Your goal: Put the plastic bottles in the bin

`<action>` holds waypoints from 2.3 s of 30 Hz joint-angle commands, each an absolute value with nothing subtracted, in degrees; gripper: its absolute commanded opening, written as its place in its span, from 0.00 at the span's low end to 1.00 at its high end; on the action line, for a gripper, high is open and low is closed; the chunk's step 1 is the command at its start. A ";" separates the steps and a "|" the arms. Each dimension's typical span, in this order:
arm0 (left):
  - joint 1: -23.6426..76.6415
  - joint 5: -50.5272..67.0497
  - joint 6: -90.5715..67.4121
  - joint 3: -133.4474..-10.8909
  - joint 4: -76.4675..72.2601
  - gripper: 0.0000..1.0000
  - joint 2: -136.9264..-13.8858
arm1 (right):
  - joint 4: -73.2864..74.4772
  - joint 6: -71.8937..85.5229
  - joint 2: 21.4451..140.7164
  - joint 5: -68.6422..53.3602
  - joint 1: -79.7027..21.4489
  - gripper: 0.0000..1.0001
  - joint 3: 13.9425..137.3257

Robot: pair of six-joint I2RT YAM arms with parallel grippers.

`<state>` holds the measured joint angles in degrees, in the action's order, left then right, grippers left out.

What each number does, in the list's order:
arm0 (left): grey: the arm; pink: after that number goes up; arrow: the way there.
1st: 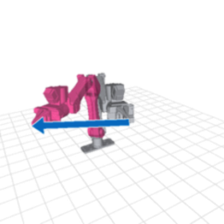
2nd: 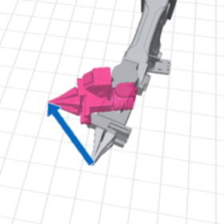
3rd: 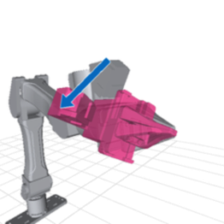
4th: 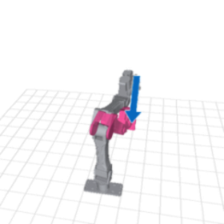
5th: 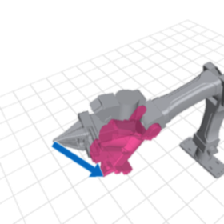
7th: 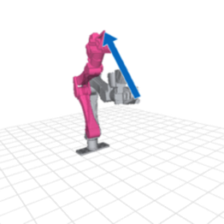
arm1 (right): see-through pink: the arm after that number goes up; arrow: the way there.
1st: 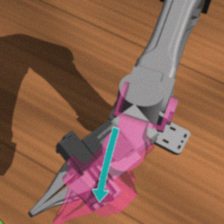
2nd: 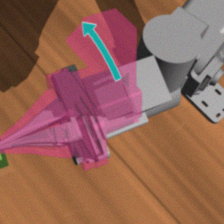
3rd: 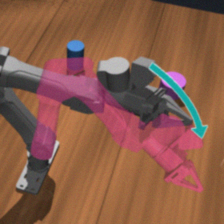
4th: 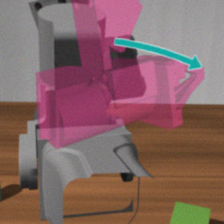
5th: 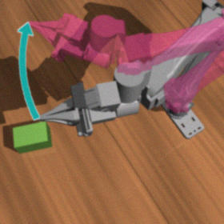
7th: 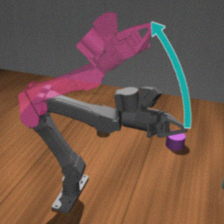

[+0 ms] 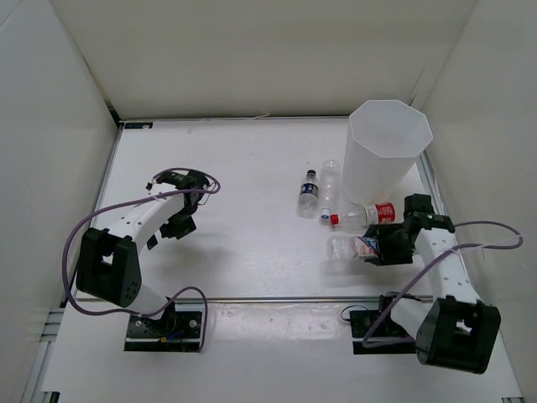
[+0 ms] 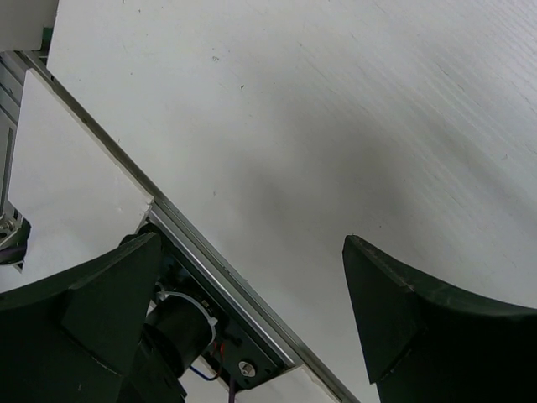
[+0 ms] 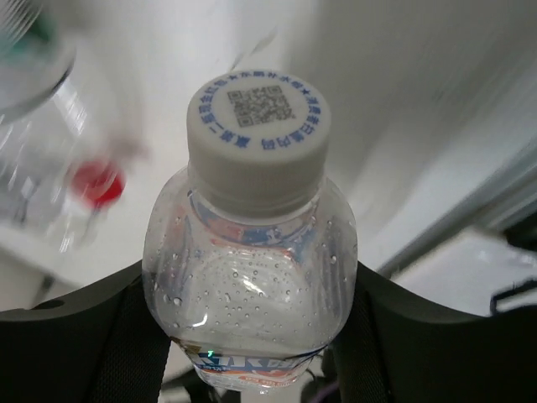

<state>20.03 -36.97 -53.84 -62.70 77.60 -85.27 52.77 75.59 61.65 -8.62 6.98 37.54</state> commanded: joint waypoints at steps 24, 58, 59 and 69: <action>19.95 -12.57 -37.88 -63.37 62.84 1.00 -82.62 | 45.89 43.60 89.02 15.10 2.21 0.21 122.15; 19.95 -7.73 -34.37 -61.00 58.45 1.00 -82.00 | 45.49 77.64 37.43 7.55 -0.53 1.00 39.21; 19.95 -7.21 -34.37 -60.47 58.45 1.00 -82.00 | 44.05 76.82 38.57 7.56 -0.53 1.00 38.68; 19.95 -6.16 -34.89 -58.71 58.97 1.00 -80.07 | 34.72 72.34 58.61 4.49 1.40 1.00 40.42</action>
